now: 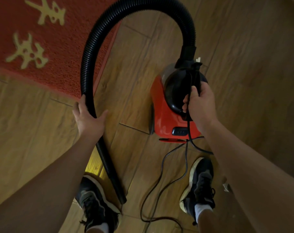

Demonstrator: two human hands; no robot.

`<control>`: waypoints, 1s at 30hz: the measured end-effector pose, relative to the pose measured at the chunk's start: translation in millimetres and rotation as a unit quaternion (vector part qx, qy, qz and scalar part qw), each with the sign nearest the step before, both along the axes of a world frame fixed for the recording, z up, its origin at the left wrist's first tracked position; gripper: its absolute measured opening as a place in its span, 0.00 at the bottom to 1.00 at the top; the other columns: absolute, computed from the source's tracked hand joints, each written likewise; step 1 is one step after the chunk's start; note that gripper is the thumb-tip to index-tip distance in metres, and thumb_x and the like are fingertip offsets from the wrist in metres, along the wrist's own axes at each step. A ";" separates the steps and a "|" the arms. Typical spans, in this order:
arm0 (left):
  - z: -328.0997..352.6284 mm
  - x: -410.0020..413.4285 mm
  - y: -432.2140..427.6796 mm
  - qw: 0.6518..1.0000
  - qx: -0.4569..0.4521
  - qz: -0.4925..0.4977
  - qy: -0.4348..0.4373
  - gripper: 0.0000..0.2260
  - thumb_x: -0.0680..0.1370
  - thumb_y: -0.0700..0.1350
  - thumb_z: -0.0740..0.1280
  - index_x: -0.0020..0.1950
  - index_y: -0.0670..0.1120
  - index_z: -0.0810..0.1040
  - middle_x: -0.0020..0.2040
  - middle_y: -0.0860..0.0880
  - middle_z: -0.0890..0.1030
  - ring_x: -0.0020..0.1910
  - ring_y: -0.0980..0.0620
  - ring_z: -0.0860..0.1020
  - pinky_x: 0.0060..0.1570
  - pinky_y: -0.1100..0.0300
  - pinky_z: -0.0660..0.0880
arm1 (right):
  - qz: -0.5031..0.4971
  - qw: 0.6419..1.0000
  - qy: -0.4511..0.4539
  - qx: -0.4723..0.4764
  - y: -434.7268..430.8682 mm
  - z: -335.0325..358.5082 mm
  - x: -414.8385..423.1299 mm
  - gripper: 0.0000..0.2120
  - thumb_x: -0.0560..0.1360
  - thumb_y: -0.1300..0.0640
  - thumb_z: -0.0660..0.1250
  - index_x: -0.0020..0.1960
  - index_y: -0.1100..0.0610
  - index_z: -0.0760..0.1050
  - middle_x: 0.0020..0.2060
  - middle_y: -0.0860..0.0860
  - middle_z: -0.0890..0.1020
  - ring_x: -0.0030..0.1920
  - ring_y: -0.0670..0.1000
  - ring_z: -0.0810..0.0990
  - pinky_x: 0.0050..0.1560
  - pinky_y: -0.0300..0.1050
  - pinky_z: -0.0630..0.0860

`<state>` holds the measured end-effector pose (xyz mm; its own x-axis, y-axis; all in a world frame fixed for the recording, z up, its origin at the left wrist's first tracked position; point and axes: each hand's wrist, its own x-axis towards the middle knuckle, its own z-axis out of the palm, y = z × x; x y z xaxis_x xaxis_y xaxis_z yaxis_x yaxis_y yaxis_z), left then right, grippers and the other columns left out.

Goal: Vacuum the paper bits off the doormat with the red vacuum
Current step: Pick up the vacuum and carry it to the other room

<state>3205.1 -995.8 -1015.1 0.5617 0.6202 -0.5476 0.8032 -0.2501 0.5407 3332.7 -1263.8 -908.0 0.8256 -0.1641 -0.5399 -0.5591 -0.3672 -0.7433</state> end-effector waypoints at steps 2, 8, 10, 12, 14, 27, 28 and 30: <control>-0.4 0.3 1.2 0.999 -0.023 0.021 0.011 0.45 0.75 0.54 0.76 0.81 0.61 0.48 0.79 0.45 0.63 0.74 0.40 0.68 0.67 0.38 0.73 | -0.003 1.000 0.002 -0.001 0.6 0.6 0.1 0.10 0.85 0.58 0.54 0.59 0.56 0.73 0.36 0.54 0.76 0.30 0.49 0.73 0.30 0.42 0.73; -1.7 6.6 -0.5 0.998 -0.045 0.044 0.022 0.47 0.75 0.55 0.75 0.81 0.61 0.43 0.78 0.43 0.66 0.72 0.38 0.72 0.63 0.38 0.75 | -0.001 1.000 0.001 -0.006 -0.2 -0.5 0.0 0.10 0.85 0.57 0.53 0.58 0.55 0.73 0.36 0.54 0.76 0.30 0.50 0.73 0.30 0.43 0.74; -4.2 6.8 0.0 0.998 -0.046 0.044 0.018 0.47 0.75 0.54 0.75 0.81 0.59 0.44 0.79 0.44 0.64 0.74 0.39 0.70 0.65 0.38 0.74 | 0.004 1.000 -0.003 -0.008 -1.0 -1.0 0.0 0.10 0.85 0.57 0.53 0.58 0.55 0.73 0.36 0.55 0.76 0.30 0.50 0.73 0.31 0.44 0.74; -6.3 7.3 0.2 0.998 -0.042 0.042 0.012 0.47 0.75 0.54 0.76 0.82 0.57 0.46 0.80 0.45 0.62 0.75 0.40 0.67 0.67 0.38 0.72 | 0.003 1.000 -0.004 -0.008 -0.9 -1.6 -0.1 0.10 0.85 0.57 0.53 0.59 0.54 0.73 0.36 0.54 0.76 0.30 0.50 0.73 0.31 0.44 0.74; -6.6 7.6 -2.0 0.999 -0.035 0.038 0.015 0.46 0.75 0.54 0.76 0.82 0.55 0.48 0.79 0.44 0.61 0.75 0.40 0.66 0.68 0.38 0.71 | 0.001 1.000 -0.005 -0.009 -0.5 -2.2 -0.9 0.10 0.85 0.57 0.53 0.59 0.53 0.73 0.35 0.54 0.76 0.30 0.50 0.73 0.31 0.44 0.74; 8.8 0.0 -28.4 0.996 -0.077 0.018 -0.037 0.33 0.80 0.42 0.70 0.79 0.61 0.59 0.58 0.54 0.78 0.55 0.51 0.80 0.51 0.58 0.76 | 0.007 1.000 0.000 0.005 -1.6 0.4 0.2 0.10 0.85 0.57 0.54 0.59 0.54 0.73 0.36 0.53 0.76 0.30 0.49 0.73 0.31 0.43 0.74; 12.3 0.6 -31.8 0.996 -0.079 0.021 -0.042 0.33 0.80 0.42 0.69 0.80 0.60 0.58 0.56 0.54 0.78 0.53 0.53 0.79 0.46 0.63 0.75 | 0.005 1.000 0.001 0.009 -1.7 1.4 0.0 0.10 0.85 0.57 0.53 0.59 0.54 0.73 0.35 0.53 0.76 0.30 0.49 0.73 0.30 0.42 0.74; 21.2 4.2 -37.9 0.995 -0.083 0.020 -0.051 0.34 0.80 0.41 0.70 0.81 0.58 0.57 0.55 0.54 0.77 0.51 0.56 0.77 0.38 0.74 0.69 | 0.004 1.000 0.001 0.015 -3.6 3.4 0.0 0.10 0.86 0.57 0.53 0.59 0.54 0.73 0.35 0.53 0.76 0.29 0.48 0.73 0.29 0.41 0.74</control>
